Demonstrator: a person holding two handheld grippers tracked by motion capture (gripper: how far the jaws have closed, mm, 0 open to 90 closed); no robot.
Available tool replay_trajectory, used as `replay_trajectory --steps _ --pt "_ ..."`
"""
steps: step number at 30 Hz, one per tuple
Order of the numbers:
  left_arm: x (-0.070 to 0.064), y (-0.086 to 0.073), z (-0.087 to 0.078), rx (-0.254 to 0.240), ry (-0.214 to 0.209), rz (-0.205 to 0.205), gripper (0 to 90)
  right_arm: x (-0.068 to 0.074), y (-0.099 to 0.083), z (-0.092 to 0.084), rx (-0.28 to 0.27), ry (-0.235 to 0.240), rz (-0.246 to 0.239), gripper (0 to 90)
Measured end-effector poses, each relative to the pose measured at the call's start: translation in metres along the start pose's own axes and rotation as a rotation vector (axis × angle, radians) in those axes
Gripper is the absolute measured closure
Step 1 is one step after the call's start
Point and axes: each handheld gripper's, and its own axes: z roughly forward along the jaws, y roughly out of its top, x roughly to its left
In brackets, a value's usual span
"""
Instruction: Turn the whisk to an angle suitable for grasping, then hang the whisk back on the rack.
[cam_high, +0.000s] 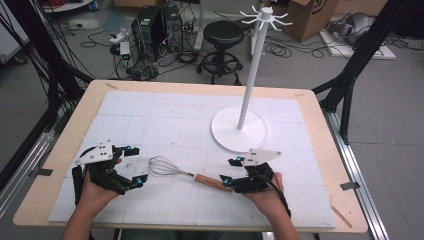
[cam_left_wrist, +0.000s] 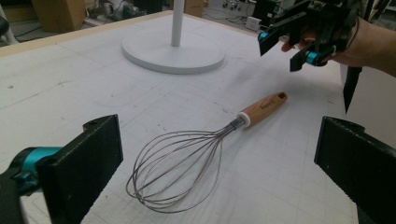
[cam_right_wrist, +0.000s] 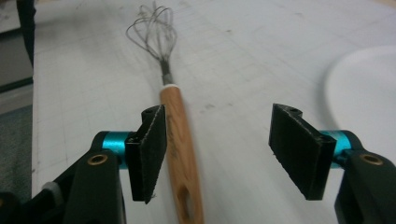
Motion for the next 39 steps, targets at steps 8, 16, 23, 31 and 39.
replay_trajectory --steps 8,16,23,31,39 --pt "0.0 0.0 0.003 -0.002 -0.011 -0.001 1.7 -0.018 -0.035 -0.046 -0.166 -0.12 0.08 25.9" --pt "-0.001 0.0 0.006 0.0 -0.02 -0.001 1.6 -0.028 -0.044 -0.054 -0.202 -0.191 0.116 21.6" --pt "-0.003 0.0 0.003 0.0 -0.024 0.004 1.6 -0.032 -0.044 -0.056 -0.22 -0.206 0.131 21.0" --pt "-0.003 0.0 0.004 0.006 -0.029 0.009 1.6 -0.035 -0.046 -0.055 -0.212 -0.221 0.142 19.7" --pt "-0.006 0.005 0.008 -0.001 -0.043 0.018 1.6 -0.036 -0.047 -0.059 -0.21 -0.242 0.142 19.7"
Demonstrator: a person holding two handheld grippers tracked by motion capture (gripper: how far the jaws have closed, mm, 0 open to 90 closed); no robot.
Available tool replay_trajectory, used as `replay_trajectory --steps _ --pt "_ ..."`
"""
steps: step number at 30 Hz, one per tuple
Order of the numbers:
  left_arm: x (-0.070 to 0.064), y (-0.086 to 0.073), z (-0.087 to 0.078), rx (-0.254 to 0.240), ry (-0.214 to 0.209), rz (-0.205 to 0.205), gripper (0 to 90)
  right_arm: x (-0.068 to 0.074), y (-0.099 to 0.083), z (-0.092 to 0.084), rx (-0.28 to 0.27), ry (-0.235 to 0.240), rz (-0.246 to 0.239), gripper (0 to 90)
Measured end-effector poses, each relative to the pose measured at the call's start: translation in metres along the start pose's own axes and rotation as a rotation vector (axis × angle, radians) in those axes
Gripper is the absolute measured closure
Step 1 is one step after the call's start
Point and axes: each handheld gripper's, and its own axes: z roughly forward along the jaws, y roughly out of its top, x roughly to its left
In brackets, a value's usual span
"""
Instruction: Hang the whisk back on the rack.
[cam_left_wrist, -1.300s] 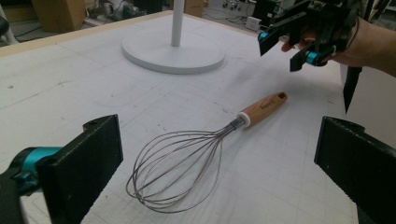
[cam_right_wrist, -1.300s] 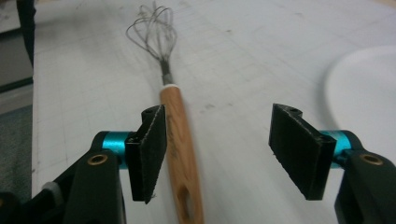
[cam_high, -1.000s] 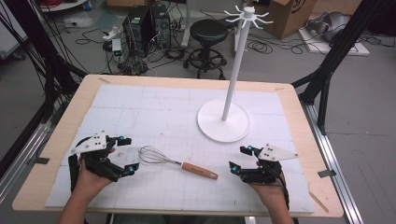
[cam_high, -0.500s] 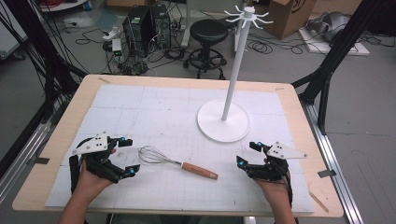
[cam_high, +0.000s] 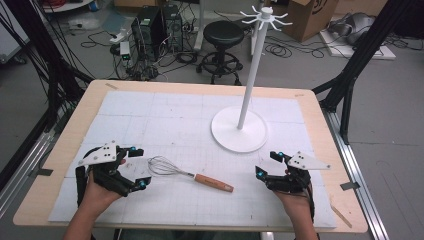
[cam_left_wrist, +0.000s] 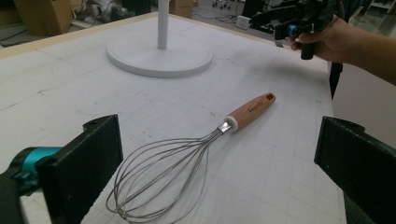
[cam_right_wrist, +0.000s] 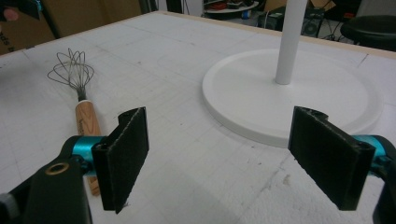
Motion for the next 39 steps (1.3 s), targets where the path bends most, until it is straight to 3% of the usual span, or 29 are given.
replay_trajectory --steps 9,18,26,34,39 --pt "-0.004 0.001 0.009 0.026 -0.012 0.007 1.7 -0.002 -0.001 -0.006 0.003 -0.023 0.0 19.7" --pt "-0.012 0.017 0.042 0.082 -0.045 0.036 1.6 -0.004 -0.003 -0.007 0.007 -0.029 0.007 19.7" --pt "-0.016 0.037 0.084 0.213 -0.091 0.076 1.7 -0.005 -0.001 -0.009 -0.006 -0.037 0.01 19.7" --pt "-0.023 0.044 0.123 0.35 -0.119 0.132 1.7 -0.006 -0.002 -0.007 0.001 -0.036 0.01 19.7" --pt "-0.023 0.045 0.14 0.425 -0.122 0.158 9.5 -0.006 -0.002 -0.006 -0.002 -0.035 0.009 19.7"
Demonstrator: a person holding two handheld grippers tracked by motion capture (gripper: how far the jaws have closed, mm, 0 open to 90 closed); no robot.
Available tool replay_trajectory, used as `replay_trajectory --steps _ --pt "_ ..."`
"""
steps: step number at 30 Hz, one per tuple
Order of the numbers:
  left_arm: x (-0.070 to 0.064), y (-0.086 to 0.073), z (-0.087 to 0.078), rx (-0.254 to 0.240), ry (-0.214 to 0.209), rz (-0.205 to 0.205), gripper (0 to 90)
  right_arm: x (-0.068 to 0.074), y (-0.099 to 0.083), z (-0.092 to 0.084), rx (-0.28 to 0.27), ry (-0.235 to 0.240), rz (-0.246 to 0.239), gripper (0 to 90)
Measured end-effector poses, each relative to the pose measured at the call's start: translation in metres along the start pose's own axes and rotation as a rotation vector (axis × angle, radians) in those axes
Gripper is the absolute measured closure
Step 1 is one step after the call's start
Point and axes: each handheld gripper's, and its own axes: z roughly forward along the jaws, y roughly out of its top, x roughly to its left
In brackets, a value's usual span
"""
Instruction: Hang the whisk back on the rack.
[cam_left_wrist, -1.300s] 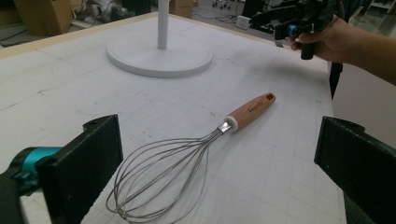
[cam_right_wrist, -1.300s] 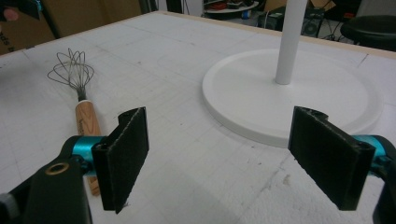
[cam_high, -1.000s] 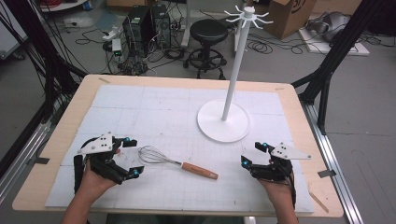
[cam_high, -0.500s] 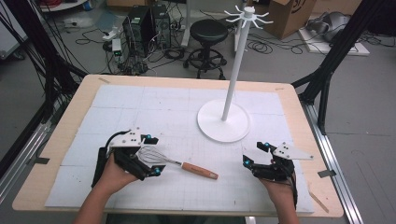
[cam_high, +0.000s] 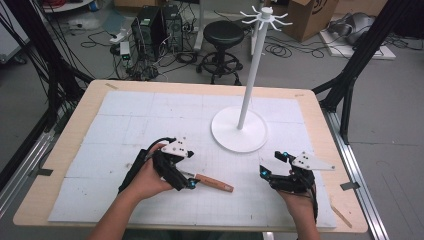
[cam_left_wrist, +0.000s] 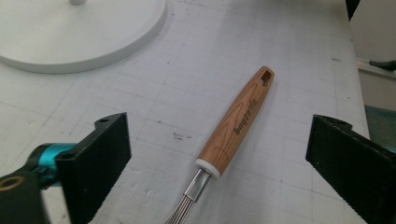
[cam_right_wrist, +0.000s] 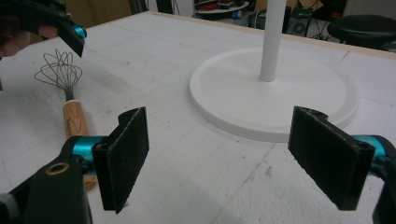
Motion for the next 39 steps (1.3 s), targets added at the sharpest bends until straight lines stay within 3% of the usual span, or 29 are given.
replay_trajectory --steps 8,13,14,19,23,27,29,33,36,39 --pt "0.002 0.005 0.026 0.125 -0.027 0.033 24.1 0.0 0.0 0.002 0.005 -0.002 -0.002 19.7" --pt "0.003 -0.001 0.042 0.248 -0.012 0.044 37.0 0.001 -0.002 0.003 0.014 -0.001 -0.004 19.8" --pt "0.002 -0.002 0.045 0.275 -0.01 0.062 41.6 0.001 -0.002 0.004 0.018 -0.001 -0.003 19.8" --pt "0.004 0.002 0.046 0.297 -0.012 0.073 46.0 0.002 -0.002 0.005 0.021 -0.002 -0.009 19.8" --pt "0.008 0.002 0.044 0.295 -0.014 0.073 57.6 0.003 -0.002 0.004 0.022 -0.004 -0.01 19.8" --pt "0.002 0.007 0.045 0.33 0.004 0.082 65.7 0.003 -0.001 0.004 0.016 -0.008 -0.014 19.9" --pt "-0.001 0.012 0.047 0.371 0.02 0.102 66.5 0.002 -0.001 0.005 0.022 -0.007 -0.01 19.9" --pt "-0.003 0.02 0.052 0.44 0.032 0.097 65.7 0.003 -0.002 0.007 0.035 -0.009 -0.021 20.0" --pt "-0.002 0.022 0.053 0.451 0.07 0.106 53.9 0.004 -0.002 0.006 0.037 -0.013 -0.019 20.0" --pt "-0.001 0.022 0.053 0.444 0.042 0.107 56.6 0.002 -0.002 0.007 0.036 -0.015 -0.021 20.0"
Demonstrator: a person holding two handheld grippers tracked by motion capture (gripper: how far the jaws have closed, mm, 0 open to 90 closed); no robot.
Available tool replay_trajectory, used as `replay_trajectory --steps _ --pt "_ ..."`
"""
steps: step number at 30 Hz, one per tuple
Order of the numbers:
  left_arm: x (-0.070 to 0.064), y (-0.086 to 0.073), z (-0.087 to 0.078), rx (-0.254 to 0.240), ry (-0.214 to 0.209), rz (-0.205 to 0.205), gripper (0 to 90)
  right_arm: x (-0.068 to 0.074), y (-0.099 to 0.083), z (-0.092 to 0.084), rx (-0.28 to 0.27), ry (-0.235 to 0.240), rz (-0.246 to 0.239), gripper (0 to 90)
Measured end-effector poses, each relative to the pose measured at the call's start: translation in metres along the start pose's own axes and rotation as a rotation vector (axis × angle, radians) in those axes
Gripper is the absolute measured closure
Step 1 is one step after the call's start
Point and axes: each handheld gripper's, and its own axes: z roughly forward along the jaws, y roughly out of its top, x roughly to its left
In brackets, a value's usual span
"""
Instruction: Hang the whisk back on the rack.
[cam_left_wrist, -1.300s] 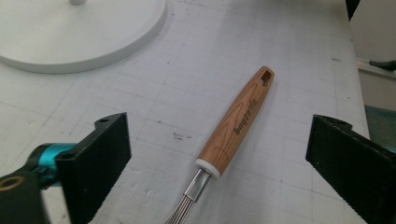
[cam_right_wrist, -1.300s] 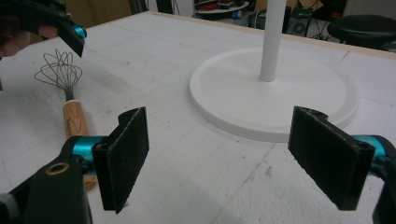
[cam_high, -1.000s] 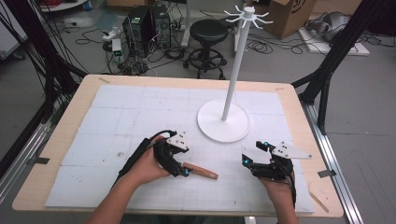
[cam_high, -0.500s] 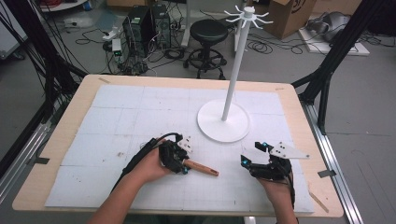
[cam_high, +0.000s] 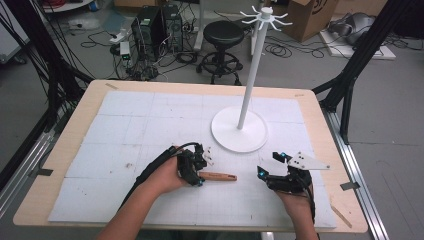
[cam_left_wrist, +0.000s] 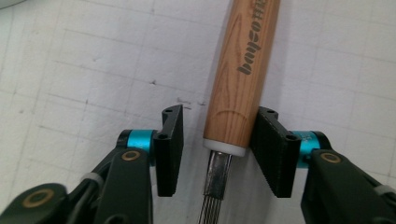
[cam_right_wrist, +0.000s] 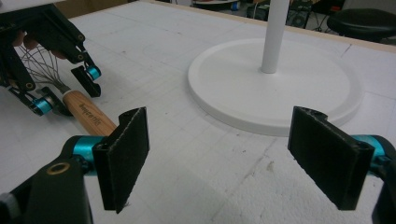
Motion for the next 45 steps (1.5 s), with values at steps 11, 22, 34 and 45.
replay_trajectory --steps 11,22,34,45 --pt "-0.005 0.002 -0.007 -0.041 0.006 0.058 69.1 0.002 -0.001 0.003 0.015 0.005 -0.011 20.1" --pt "0.01 -0.003 -0.061 -0.271 0.052 -0.023 69.1 0.002 -0.002 0.003 0.021 0.005 -0.003 20.1" --pt "0.027 0.005 -0.11 -0.443 0.051 -0.084 69.2 0.002 -0.002 0.003 0.019 0.009 -0.004 20.1" --pt "0.047 0.02 -0.144 -0.557 0.026 -0.117 69.2 0.002 -0.002 0.002 0.014 0.008 -0.005 20.1"
